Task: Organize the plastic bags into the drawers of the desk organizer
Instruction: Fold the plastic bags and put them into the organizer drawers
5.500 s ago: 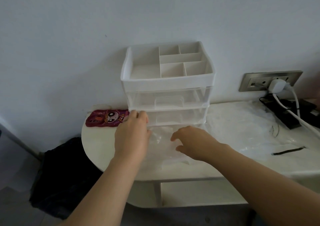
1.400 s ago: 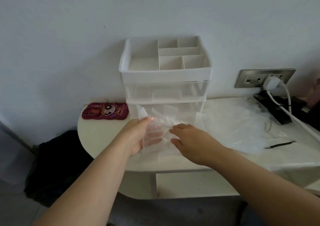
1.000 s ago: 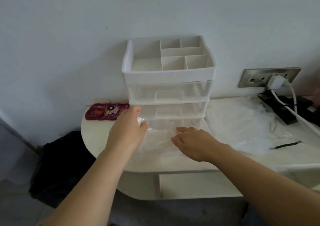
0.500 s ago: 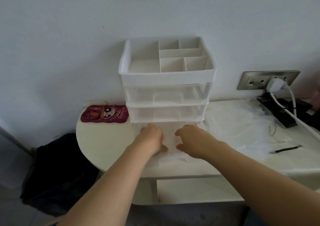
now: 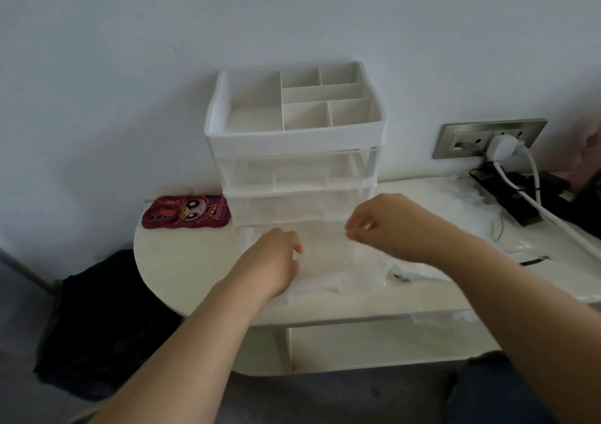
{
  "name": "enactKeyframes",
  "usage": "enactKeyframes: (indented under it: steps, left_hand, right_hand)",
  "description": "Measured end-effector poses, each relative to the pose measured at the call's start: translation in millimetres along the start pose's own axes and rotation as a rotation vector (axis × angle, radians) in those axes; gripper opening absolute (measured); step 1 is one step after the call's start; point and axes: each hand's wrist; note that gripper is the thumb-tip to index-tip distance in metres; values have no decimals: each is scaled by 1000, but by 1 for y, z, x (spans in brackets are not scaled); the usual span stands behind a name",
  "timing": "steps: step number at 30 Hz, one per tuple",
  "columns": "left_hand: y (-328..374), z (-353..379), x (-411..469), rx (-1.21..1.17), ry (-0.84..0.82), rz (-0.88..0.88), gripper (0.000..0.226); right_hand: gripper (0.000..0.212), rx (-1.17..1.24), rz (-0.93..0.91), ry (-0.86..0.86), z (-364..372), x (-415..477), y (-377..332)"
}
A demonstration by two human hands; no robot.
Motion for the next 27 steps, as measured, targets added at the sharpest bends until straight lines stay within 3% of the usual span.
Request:
enactKeyframes:
  steps: [2, 7, 12, 15, 18, 23, 27]
  left_hand:
    - [3, 2, -9, 3, 49, 54, 22]
    - [16, 13, -17, 29, 127, 150, 21]
    - [28, 19, -17, 38, 206, 173, 18]
    - [33, 21, -18, 45, 236, 191, 18]
    - [35, 23, -17, 50, 247, 198, 19]
    - [34, 25, -15, 54, 244, 189, 20]
    - [35, 24, -12, 48, 249, 184, 20]
  right_hand:
    - [18, 3, 98, 4, -9, -18, 19]
    - [17, -197, 358, -294, -5, -54, 72]
    - [33, -302, 495, -258, 15, -61, 114]
    - [45, -265, 486, -165, 21, -53, 125]
    - [53, -194, 347, -96, 28, -40, 128]
    - [26, -210, 278, -139, 38, -33, 127]
    - [64, -218, 330, -22, 39, -34, 126]
Point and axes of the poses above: each hand's wrist, its own x-axis towards the middle knuckle, its own z-axis out of the palm, y = z × x, and after that the axes turned 14 degrees about -y, right-handed
